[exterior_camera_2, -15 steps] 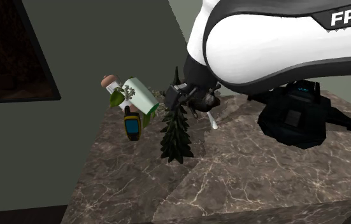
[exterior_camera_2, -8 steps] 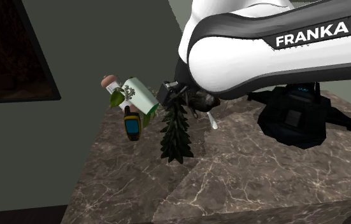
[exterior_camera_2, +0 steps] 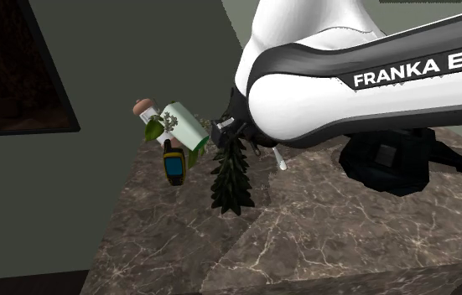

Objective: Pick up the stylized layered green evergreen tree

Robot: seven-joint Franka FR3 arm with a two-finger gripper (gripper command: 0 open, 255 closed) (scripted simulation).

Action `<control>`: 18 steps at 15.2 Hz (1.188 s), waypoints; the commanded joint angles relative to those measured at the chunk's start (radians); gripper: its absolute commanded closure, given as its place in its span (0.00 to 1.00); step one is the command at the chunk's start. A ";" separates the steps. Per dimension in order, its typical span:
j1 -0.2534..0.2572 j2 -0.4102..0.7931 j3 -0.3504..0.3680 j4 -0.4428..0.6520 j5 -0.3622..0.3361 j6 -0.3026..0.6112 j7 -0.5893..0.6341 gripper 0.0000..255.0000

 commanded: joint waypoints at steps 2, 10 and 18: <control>0.000 0.000 0.000 0.000 0.000 0.000 0.000 1.00; 0.001 -0.009 0.001 0.031 0.003 -0.040 -0.004 1.00; 0.004 -0.022 0.002 0.125 0.012 -0.147 -0.015 1.00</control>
